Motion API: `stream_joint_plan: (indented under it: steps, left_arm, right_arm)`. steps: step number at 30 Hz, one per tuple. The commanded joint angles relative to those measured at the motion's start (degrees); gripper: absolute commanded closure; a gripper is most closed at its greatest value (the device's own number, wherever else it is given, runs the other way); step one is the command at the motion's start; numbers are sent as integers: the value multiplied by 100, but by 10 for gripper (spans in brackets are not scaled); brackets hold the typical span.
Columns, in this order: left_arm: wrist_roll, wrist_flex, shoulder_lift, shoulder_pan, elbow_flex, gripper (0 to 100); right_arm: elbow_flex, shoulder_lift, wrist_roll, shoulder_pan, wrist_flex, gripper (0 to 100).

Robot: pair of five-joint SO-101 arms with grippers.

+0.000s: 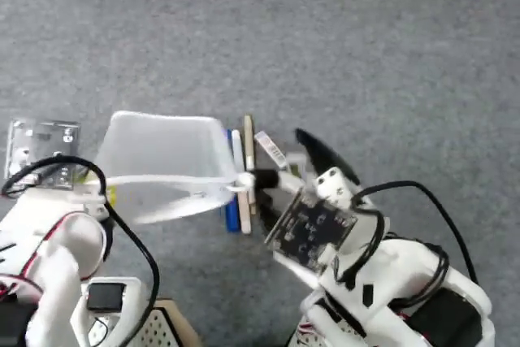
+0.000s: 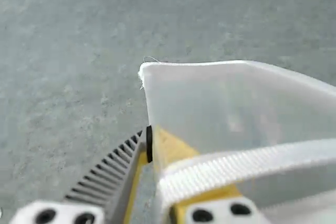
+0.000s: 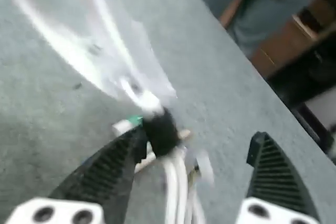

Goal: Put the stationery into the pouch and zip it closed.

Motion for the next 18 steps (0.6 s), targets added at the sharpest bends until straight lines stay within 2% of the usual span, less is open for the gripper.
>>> stream_joint_plan:
  steps: [1,6,9,18]
  left_arm:
    - [-9,0,-167,-593,242,972]
    - [9,0,-255,-769,251,972]
    - [18,-9,-255,-769,268,972]
    - [44,-211,-202,-787,734,972]
  right_arm:
    - [-57,57,-35,721,-35,680]
    - [189,48,-62,1266,-97,680]
    - [611,66,-334,1565,-176,680]
    - [2105,84,-809,2031,-1319,680]
